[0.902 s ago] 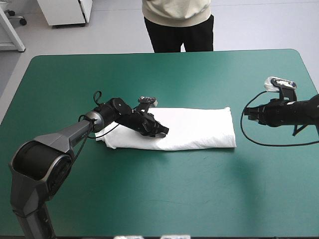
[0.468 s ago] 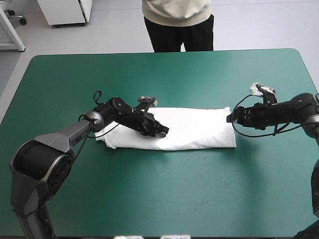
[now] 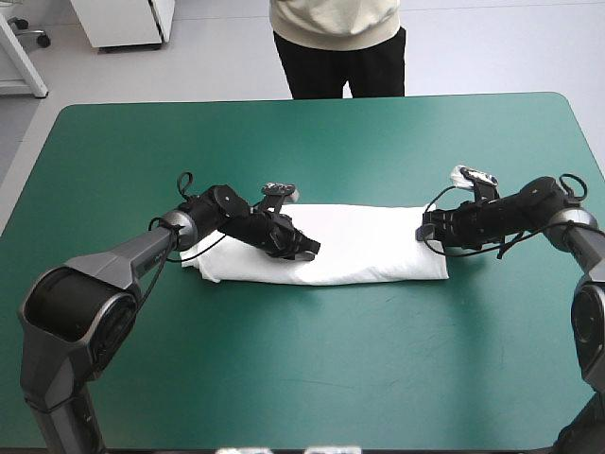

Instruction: Fold the cloth

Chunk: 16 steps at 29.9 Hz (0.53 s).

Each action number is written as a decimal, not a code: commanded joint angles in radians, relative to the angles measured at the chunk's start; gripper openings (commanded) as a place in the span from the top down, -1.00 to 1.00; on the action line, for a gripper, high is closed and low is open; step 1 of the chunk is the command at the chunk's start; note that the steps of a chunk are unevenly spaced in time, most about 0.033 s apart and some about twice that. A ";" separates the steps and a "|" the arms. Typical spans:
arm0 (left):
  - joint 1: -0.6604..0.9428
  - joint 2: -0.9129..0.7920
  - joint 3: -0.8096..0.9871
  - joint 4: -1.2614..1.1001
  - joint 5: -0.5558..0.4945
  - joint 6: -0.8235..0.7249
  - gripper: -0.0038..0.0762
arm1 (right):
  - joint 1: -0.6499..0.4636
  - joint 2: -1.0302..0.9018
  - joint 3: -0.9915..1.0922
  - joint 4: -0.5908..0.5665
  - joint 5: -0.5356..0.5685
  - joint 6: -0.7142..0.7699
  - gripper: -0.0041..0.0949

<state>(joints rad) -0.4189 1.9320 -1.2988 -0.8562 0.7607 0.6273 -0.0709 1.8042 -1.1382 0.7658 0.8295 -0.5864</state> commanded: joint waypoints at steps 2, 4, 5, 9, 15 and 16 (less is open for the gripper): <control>-0.009 -0.029 -0.014 -0.008 0.027 -0.009 0.93 | 0.004 0.022 -0.003 -0.043 0.047 -0.027 0.34; -0.009 -0.029 -0.014 -0.008 0.027 -0.009 0.93 | 0.004 0.028 -0.003 -0.043 0.061 -0.036 0.73; -0.009 -0.029 -0.014 -0.008 0.027 -0.009 0.93 | 0.004 0.028 -0.003 -0.043 0.063 -0.039 0.91; -0.009 -0.029 -0.014 -0.008 0.023 -0.009 0.93 | 0.004 0.020 -0.003 -0.024 0.063 -0.071 0.94; -0.009 -0.029 -0.014 -0.008 0.023 -0.009 0.93 | 0.004 -0.106 -0.014 0.098 0.074 -0.144 0.94; -0.009 -0.029 -0.014 -0.008 0.021 -0.009 0.93 | 0.004 -0.131 -0.027 0.105 0.082 -0.144 0.94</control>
<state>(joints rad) -0.4189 1.9331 -1.3004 -0.8562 0.7633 0.6264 -0.0687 1.7858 -1.1300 0.8083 0.8686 -0.6962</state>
